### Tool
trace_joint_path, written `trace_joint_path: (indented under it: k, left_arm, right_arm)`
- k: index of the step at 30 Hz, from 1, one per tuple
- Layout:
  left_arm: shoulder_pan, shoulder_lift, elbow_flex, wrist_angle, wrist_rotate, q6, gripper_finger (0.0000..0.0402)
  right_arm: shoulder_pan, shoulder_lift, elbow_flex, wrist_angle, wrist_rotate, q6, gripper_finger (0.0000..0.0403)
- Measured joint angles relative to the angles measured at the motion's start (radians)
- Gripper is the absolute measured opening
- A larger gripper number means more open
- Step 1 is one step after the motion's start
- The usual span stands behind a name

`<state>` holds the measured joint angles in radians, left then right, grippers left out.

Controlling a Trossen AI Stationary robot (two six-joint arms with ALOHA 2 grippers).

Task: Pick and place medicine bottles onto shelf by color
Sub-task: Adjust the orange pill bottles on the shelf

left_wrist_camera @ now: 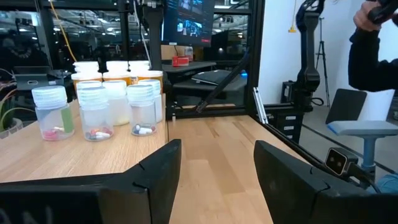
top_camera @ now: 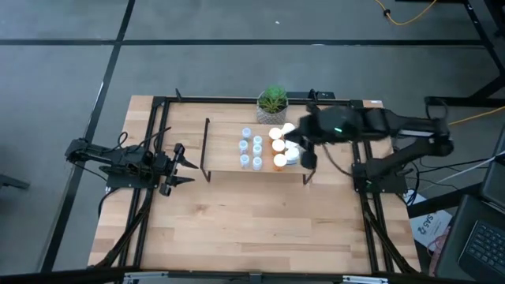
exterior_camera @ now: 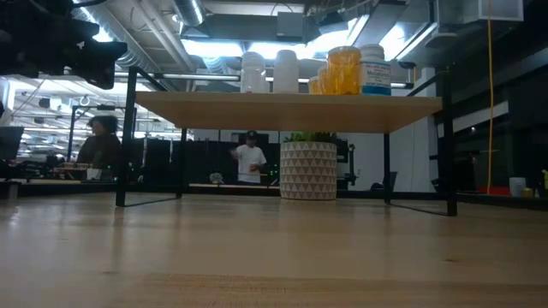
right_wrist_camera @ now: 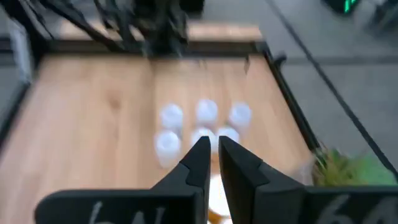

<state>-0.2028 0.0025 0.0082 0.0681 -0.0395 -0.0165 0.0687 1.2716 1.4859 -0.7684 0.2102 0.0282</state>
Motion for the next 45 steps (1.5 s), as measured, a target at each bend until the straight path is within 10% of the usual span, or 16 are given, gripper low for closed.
trace_joint_path:
  k: [18,45]
  left_arm:
    - [0.0,0.0,0.0,0.0,0.0,0.0,0.0196]
    - [0.0,0.0,0.0,0.0,0.0,0.001,0.0196]
  right_arm:
    - [-0.187,0.551,0.503,-0.624,-0.16,-0.087,0.0003]
    - [-0.184,0.573,0.538,-0.702,-0.186,-0.029,0.0001]
